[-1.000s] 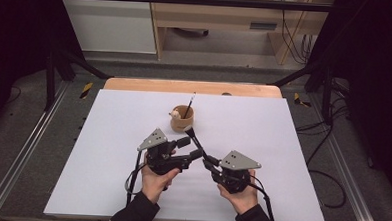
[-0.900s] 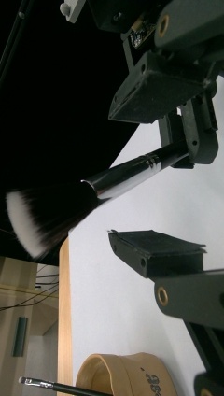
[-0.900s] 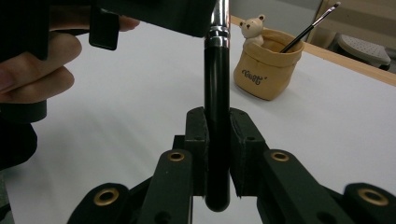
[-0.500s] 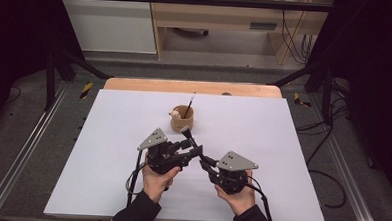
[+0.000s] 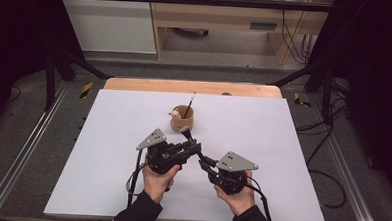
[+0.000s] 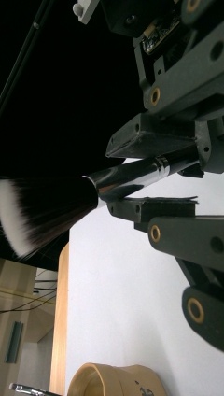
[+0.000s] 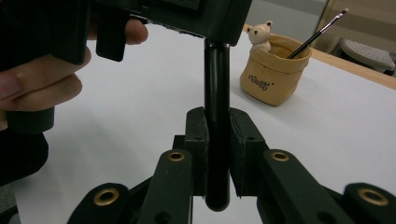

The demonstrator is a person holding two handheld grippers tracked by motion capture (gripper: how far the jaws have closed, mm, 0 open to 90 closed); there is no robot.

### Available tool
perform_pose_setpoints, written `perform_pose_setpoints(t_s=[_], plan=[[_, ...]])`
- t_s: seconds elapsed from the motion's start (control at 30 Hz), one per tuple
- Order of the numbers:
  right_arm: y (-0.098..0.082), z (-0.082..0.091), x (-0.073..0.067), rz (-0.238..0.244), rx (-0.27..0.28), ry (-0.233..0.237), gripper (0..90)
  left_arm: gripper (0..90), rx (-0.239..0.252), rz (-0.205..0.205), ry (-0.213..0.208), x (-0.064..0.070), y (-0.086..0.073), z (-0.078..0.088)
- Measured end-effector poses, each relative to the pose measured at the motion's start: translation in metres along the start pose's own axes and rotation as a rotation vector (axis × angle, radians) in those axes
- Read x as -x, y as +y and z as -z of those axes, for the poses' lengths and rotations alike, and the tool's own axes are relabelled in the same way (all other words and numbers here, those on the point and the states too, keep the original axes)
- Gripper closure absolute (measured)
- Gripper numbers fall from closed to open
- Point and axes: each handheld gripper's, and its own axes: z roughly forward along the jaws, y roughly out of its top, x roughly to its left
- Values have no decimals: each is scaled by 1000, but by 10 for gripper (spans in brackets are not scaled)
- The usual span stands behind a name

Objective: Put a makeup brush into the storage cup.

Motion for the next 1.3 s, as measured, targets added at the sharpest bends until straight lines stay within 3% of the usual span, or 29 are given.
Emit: perform_pose_setpoints(t_s=[0.7,1.3], plan=[[0,-1,0,-13,6,8,794,720,31,-9,7,4,-2,0],[-1,-2,-1,-12,4,4,793,768,42,-28,-13,12,-2,-1]])
